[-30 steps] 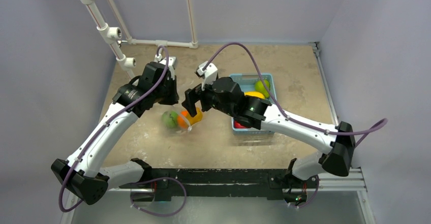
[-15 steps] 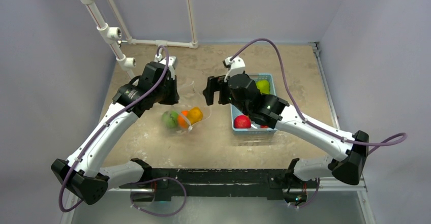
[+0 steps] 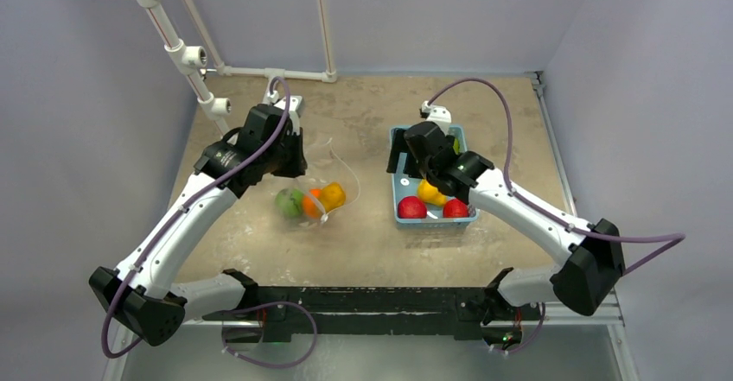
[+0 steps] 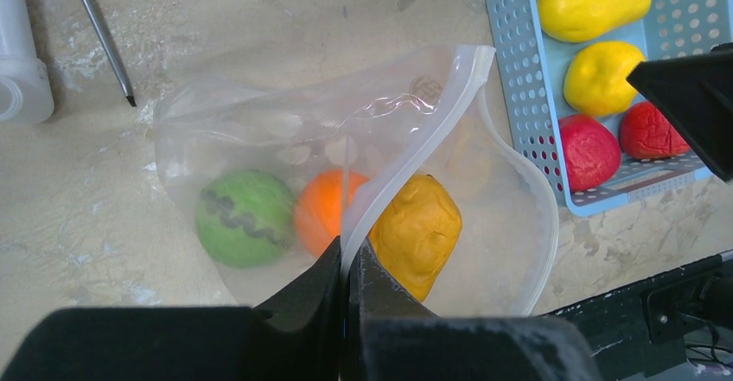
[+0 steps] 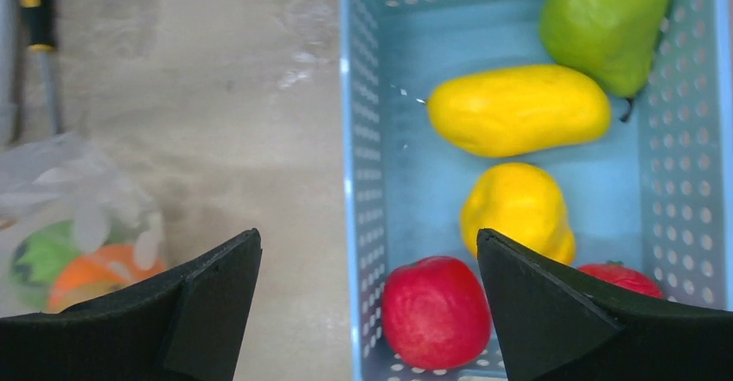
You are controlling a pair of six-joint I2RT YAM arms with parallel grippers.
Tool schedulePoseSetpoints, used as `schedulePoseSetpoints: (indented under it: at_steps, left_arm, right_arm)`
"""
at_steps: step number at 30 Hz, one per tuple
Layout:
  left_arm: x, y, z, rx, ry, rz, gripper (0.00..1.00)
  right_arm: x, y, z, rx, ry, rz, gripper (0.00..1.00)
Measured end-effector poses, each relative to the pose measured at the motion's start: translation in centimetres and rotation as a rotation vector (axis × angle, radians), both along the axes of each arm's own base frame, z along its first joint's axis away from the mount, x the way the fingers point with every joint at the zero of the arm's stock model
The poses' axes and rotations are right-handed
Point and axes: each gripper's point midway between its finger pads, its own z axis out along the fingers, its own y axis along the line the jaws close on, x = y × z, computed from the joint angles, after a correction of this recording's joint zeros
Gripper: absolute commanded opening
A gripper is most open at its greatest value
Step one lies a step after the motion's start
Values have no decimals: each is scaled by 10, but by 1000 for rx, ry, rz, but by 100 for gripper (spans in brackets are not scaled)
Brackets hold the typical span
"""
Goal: Place the food in the zip-top bag and seal the zipper
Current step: Pick up the fake fruit from the bin.
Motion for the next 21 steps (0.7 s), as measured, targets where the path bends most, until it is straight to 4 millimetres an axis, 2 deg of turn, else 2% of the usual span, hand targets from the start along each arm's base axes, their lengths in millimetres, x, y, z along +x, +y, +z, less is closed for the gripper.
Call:
schedulePoseSetpoints:
  at_steps: [7,21]
  left_arm:
    - [1,-1,-1,1,-3,-11,0]
    - [0,-1,-5,6,4,-12,0]
  right_arm:
    - [11,-40,-50,-65,116,-131,97]
    - [15,-66,-112,-134,235,-216,95]
